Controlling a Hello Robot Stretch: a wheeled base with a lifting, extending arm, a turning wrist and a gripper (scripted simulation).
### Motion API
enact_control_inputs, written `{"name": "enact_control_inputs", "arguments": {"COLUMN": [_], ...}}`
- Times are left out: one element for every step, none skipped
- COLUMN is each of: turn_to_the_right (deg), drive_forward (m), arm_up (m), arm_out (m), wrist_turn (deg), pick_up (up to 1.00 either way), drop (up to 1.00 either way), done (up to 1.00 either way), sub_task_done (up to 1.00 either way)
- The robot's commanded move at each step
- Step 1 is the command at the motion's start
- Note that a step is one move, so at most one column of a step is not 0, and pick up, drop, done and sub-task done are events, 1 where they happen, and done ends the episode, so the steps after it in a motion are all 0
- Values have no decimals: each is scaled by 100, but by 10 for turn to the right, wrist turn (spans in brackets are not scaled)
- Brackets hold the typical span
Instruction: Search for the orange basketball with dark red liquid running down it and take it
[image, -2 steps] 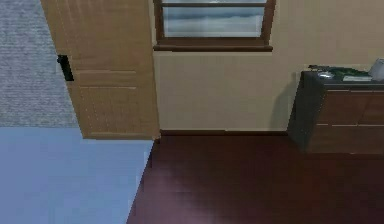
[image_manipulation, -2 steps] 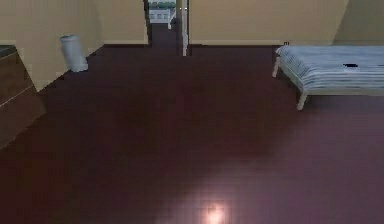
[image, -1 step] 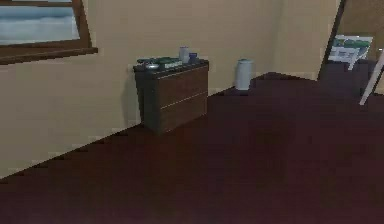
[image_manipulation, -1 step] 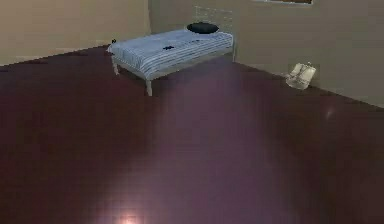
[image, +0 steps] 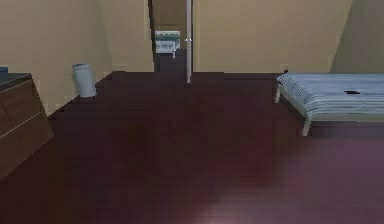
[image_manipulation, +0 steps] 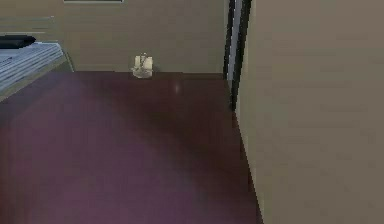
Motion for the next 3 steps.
{"name": "enact_control_inputs", "arguments": {"turn_to_the_right": [0, -450, -390], "drive_forward": [5, 0, 0], "arm_up": [0, 0, 0], "arm_out": [0, 0, 0], "wrist_turn": [0, 0, 0], "pick_up": [0, 0, 0], "drop": [0, 0, 0], "done": [0, 0, 0], "sub_task_done": [0, 0, 0]}}
